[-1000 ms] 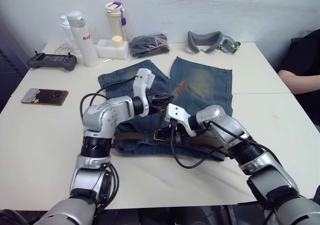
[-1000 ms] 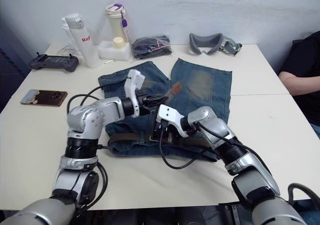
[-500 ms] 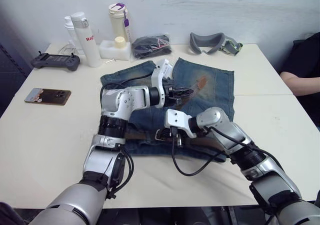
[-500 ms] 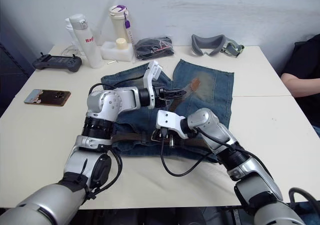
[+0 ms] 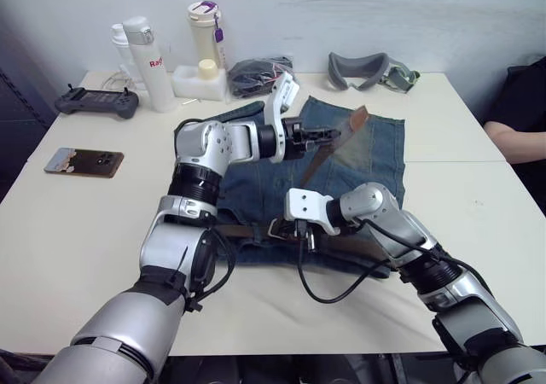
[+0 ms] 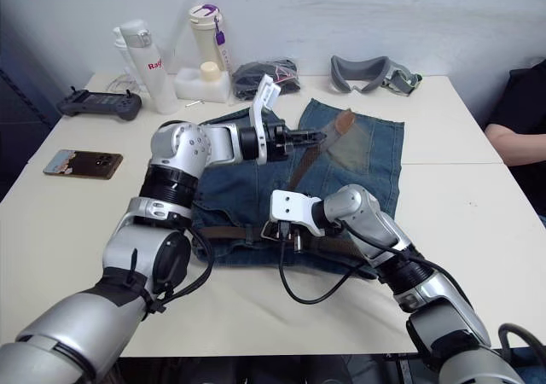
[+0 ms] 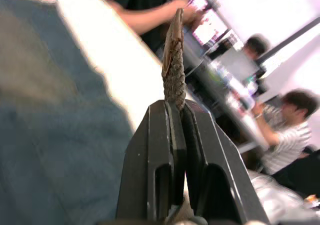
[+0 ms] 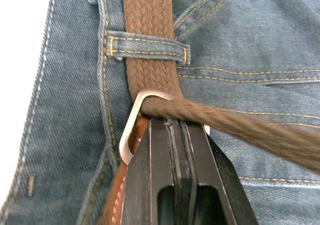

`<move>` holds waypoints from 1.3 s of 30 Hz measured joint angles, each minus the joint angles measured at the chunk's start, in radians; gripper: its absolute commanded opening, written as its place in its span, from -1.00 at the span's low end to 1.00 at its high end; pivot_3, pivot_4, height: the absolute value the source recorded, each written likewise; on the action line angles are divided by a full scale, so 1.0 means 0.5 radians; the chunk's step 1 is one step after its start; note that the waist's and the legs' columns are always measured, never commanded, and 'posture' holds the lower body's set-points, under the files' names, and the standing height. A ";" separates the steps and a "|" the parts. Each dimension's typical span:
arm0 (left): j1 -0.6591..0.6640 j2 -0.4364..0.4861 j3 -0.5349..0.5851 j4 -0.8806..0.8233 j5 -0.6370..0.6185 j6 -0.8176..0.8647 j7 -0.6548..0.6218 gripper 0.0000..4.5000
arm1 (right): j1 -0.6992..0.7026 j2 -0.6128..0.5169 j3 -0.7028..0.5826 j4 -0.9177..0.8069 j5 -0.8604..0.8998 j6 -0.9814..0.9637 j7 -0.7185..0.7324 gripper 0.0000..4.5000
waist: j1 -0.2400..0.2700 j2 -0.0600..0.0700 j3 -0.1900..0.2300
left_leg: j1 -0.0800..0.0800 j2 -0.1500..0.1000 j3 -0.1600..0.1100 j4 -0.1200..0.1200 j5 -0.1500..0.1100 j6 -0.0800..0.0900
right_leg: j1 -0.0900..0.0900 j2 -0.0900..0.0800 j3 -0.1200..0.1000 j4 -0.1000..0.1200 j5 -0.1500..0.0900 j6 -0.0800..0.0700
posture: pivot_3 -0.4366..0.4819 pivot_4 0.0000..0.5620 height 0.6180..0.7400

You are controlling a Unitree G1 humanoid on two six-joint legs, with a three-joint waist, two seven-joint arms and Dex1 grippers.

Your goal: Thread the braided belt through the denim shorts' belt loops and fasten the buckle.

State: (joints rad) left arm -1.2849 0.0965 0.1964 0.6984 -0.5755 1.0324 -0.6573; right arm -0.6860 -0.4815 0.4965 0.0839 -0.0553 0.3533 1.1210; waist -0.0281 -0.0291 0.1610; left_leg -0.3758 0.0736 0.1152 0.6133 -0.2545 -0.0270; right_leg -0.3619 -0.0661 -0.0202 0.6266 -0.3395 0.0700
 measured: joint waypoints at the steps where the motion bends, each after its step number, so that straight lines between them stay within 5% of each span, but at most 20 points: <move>1: -0.081 -0.018 0.178 0.067 -0.132 -0.027 0.001 -1.00 | 0.003 0.007 0.001 -0.003 0.000 0.012 0.005 -0.99 | 0.000 -0.004 0.004 | -0.002 0.000 0.000 0.000 0.000 0.000 | -0.003 -0.001 -0.001 0.001 0.000 0.000 | -0.05 -0.47 0.98; 5: -0.451 -0.013 0.513 0.117 -0.399 -0.141 0.013 -1.00 | 0.005 0.063 0.002 -0.045 -0.007 0.132 0.005 -0.99 | -0.001 0.002 0.001 | -0.019 -0.001 0.002 -0.001 0.003 -0.002 | -0.021 0.000 -0.001 0.001 0.001 0.003 | -0.05 -0.47 0.98; 11: -0.359 -0.007 0.509 0.118 -0.399 -0.139 0.013 -1.00 | 0.007 0.083 0.002 -0.044 -0.030 0.144 -0.007 -0.99 | -0.006 0.003 0.000 | -0.017 -0.002 0.007 0.000 0.007 -0.007 | -0.023 0.008 -0.004 0.004 0.001 0.008 | -0.05 -0.47 0.98; 15: -0.089 0.038 0.403 -0.209 -0.400 -0.030 0.025 -1.00 | 0.015 0.106 0.002 -0.044 -0.038 0.144 -0.012 -0.99 | -0.012 0.004 -0.002 | -0.015 -0.001 0.011 -0.001 0.007 -0.008 | -0.022 0.008 -0.002 0.004 0.002 0.010 | -0.05 -0.47 0.98; 20: 0.344 0.329 0.307 -0.756 -0.409 0.182 0.076 -1.00 | 0.065 0.123 -0.016 -0.097 -0.009 0.185 -0.047 -0.99 | -0.021 0.006 -0.005 | -0.013 0.005 0.009 -0.003 0.006 -0.014 | -0.021 0.010 0.008 0.003 -0.001 0.005 | -0.05 -0.47 0.98; 25: 0.672 0.572 0.435 -1.188 -0.521 0.407 0.206 -1.00 | 0.172 0.110 -0.185 -0.197 0.181 0.446 -0.042 -0.99 | 0.008 0.004 -0.005 | -0.022 0.006 0.005 -0.002 0.002 -0.014 | -0.024 0.008 0.006 0.000 -0.004 0.001 | -0.05 -0.47 0.98; 33: 0.887 0.490 0.509 -1.540 -0.702 0.598 0.477 -1.00 | 0.212 0.041 -0.405 -0.315 0.537 0.838 0.034 -0.99 | 0.020 -0.001 0.011 | -0.038 0.002 0.005 -0.002 0.000 0.004 | -0.034 0.003 0.004 -0.009 -0.004 0.002 | -0.05 -0.47 0.98; 39: 0.921 0.441 0.451 -1.610 -0.760 0.618 0.561 -1.00 | 0.154 -0.095 -0.668 -0.386 0.809 1.134 0.034 -0.03 | 0.023 0.001 0.025 | -0.065 0.004 0.010 0.006 0.006 0.007 | -0.067 0.008 0.007 0.002 -0.003 0.003 | -0.05 -0.47 0.98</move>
State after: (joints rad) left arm -0.8242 0.3168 0.4220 -0.1065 -0.9555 1.3413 -0.3770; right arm -0.6091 -0.5289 0.1625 -0.1091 0.3493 0.9206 1.1382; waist -0.0165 -0.0288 0.1736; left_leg -0.4083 0.0754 0.1205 0.6164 -0.2513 -0.0236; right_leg -0.3952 -0.0622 -0.0165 0.6276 -0.3411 0.0715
